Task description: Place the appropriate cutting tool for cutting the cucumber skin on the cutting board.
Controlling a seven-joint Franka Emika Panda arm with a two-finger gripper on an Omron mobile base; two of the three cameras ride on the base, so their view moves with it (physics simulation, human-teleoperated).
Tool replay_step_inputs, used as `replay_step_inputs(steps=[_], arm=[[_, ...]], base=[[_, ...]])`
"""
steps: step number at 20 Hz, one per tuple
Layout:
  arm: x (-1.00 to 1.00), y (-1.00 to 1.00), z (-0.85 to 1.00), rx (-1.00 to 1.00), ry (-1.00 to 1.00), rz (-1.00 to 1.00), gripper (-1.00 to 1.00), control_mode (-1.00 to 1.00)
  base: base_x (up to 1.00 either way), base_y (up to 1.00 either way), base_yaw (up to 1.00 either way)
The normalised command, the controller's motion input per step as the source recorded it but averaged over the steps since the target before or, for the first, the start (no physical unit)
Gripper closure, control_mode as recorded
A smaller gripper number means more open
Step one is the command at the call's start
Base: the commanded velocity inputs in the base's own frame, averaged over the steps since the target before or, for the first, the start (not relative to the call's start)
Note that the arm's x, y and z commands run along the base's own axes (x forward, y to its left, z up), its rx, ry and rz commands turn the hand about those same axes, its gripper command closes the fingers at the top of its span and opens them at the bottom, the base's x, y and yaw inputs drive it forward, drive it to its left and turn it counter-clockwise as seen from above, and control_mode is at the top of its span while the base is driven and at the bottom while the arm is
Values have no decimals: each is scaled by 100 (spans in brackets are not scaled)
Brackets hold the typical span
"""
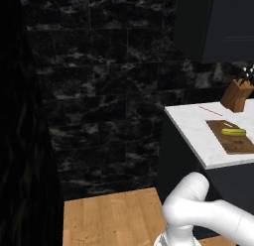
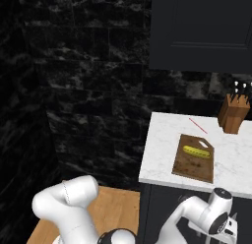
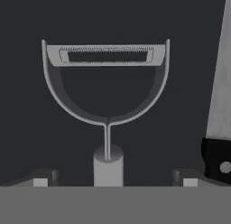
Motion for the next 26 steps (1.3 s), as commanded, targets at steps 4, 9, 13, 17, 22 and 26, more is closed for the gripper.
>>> replay_step_inputs(steps=[4, 9, 13, 17, 22, 26], arm=[[0, 13, -36, 0, 0, 0, 100, -100], [-3, 26, -35, -1, 0, 0, 100, -100], [-1, 14, -5, 0, 0, 0, 100, -100], [-12, 14, 0, 0, 0, -2, 100, -100], [-36, 3, 41, 0, 0, -13, 100, -100], [-53, 0, 94, 1, -1, -9, 100, -100]], base=[[0, 0, 0], [0, 0, 0], [0, 0, 0], [0, 0, 0], [0, 0, 0], [0, 0, 0]])
